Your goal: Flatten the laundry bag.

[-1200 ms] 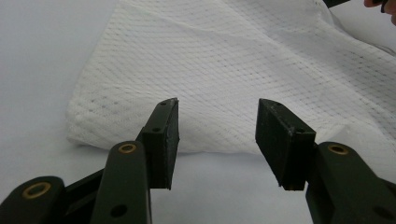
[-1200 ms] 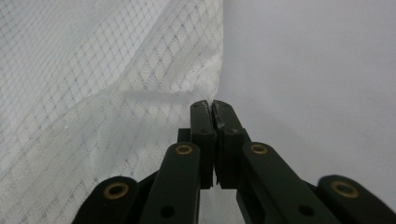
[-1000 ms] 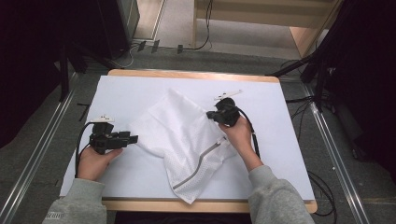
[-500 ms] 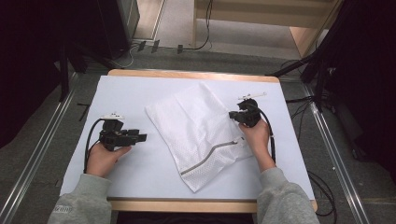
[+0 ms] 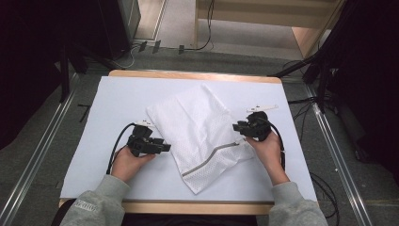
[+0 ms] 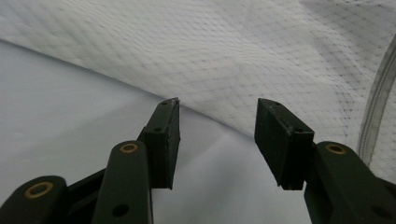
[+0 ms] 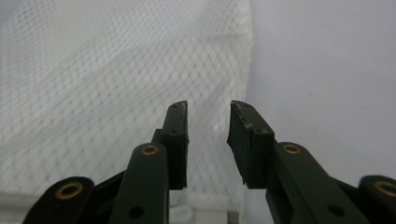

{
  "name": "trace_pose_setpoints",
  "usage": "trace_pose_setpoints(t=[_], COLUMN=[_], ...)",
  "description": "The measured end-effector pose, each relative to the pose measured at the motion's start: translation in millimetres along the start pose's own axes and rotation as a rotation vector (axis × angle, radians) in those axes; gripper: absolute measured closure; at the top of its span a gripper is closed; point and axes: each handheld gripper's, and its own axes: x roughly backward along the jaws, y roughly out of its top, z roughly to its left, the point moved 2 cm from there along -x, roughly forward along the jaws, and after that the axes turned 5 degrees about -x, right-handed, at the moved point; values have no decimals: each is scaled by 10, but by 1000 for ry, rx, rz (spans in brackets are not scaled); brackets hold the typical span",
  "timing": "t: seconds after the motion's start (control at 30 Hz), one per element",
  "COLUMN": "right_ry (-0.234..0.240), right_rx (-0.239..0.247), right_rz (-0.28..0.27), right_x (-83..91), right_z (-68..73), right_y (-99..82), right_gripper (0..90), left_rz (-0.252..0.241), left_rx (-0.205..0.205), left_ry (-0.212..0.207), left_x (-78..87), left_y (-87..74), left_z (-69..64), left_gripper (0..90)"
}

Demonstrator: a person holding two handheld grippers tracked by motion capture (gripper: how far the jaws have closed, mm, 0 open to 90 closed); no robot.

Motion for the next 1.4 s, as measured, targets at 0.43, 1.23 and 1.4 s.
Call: trace_pose_setpoints(t=[0.43,1.23,1.4], right_ry=[11,34,35], right_rx=[-13,-3,18], right_rz=[35,40,63], right_x=[68,69,19], right_z=[-100,-16,35], right_y=[-249,-241,-256], right_gripper=[627,641,640], left_rz=[-52,-39,-38], left_rx=[-116,28,56], left_ry=[171,95,82], left_x=[-191,216,247], left_y=[8,108,115], left_z=[-287,352,465], left_gripper=[608,900,900])
